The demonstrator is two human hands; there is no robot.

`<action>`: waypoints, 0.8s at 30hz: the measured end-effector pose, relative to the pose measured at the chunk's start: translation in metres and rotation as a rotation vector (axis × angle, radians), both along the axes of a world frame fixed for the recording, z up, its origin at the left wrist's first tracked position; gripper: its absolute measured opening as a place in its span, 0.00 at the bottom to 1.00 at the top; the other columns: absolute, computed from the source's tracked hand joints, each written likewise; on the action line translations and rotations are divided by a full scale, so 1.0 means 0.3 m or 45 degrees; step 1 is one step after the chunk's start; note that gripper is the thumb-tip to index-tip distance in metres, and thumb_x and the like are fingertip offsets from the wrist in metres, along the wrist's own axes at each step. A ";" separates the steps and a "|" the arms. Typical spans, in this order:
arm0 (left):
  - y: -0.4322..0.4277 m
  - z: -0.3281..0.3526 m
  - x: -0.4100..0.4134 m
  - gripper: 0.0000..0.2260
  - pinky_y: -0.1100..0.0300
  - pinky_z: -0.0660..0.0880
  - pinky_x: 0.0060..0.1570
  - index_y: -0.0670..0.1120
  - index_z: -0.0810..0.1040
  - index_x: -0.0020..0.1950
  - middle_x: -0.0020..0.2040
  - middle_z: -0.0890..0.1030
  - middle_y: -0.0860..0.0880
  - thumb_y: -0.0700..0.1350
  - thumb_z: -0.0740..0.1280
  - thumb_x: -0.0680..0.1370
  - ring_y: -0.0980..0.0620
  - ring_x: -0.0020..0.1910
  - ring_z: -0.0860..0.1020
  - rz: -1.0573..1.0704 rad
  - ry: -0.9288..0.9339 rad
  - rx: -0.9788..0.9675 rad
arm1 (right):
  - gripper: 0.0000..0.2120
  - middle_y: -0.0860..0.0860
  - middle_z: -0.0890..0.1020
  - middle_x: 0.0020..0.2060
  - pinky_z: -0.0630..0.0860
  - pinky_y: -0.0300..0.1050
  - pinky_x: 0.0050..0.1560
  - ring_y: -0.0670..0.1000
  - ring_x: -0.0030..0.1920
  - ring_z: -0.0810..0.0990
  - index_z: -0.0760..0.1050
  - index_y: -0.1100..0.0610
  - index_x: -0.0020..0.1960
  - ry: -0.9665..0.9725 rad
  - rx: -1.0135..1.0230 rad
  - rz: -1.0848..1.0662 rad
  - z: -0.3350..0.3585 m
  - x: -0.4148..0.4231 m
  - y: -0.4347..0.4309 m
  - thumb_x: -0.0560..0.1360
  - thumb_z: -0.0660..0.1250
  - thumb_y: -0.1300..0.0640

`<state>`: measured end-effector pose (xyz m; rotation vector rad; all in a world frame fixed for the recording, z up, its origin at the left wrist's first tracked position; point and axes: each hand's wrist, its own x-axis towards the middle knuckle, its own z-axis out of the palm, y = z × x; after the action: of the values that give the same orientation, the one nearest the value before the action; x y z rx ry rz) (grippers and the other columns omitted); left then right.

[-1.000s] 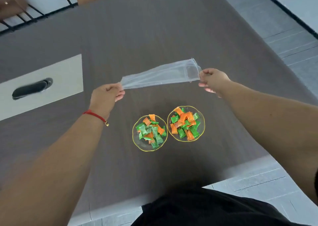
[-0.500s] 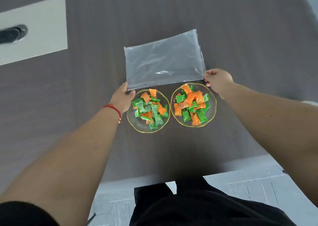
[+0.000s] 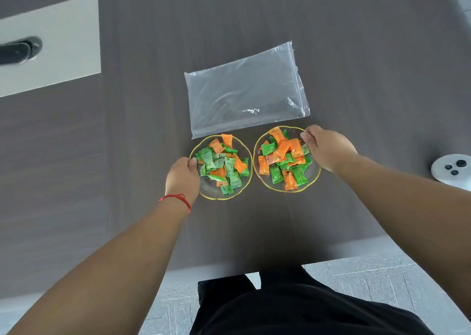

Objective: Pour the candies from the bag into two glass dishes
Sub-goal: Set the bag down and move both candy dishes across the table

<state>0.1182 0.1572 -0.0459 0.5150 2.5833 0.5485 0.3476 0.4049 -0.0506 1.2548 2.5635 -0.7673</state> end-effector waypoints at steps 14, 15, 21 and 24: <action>-0.105 0.099 -0.117 0.08 0.57 0.66 0.35 0.41 0.72 0.42 0.35 0.74 0.45 0.42 0.57 0.78 0.42 0.36 0.71 0.192 -0.098 -0.051 | 0.13 0.55 0.77 0.37 0.66 0.46 0.37 0.58 0.38 0.74 0.72 0.57 0.51 0.129 -0.062 0.028 0.110 -0.123 -0.046 0.83 0.51 0.53; -0.119 0.124 -0.143 0.08 0.57 0.66 0.35 0.41 0.72 0.42 0.35 0.75 0.44 0.42 0.57 0.79 0.42 0.37 0.72 0.210 -0.086 -0.042 | 0.13 0.54 0.76 0.37 0.66 0.45 0.37 0.58 0.38 0.73 0.72 0.56 0.51 0.136 -0.053 0.032 0.136 -0.154 -0.049 0.82 0.51 0.53; -0.209 0.297 -0.339 0.11 0.49 0.74 0.41 0.37 0.75 0.39 0.35 0.76 0.42 0.42 0.59 0.77 0.39 0.39 0.75 0.313 -0.011 0.041 | 0.11 0.53 0.75 0.37 0.65 0.45 0.37 0.57 0.39 0.74 0.67 0.53 0.45 0.177 -0.053 0.088 0.282 -0.386 -0.073 0.82 0.50 0.52; -0.251 0.383 -0.447 0.12 0.50 0.75 0.42 0.36 0.76 0.40 0.37 0.76 0.41 0.42 0.60 0.77 0.40 0.39 0.75 0.345 0.027 0.091 | 0.12 0.52 0.75 0.37 0.65 0.45 0.40 0.57 0.40 0.74 0.68 0.54 0.44 0.208 -0.047 0.135 0.357 -0.529 -0.097 0.83 0.51 0.52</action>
<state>-0.0160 0.0818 0.0689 0.1930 2.6794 0.7304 0.1889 0.3758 0.0564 1.0773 2.7044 -0.9250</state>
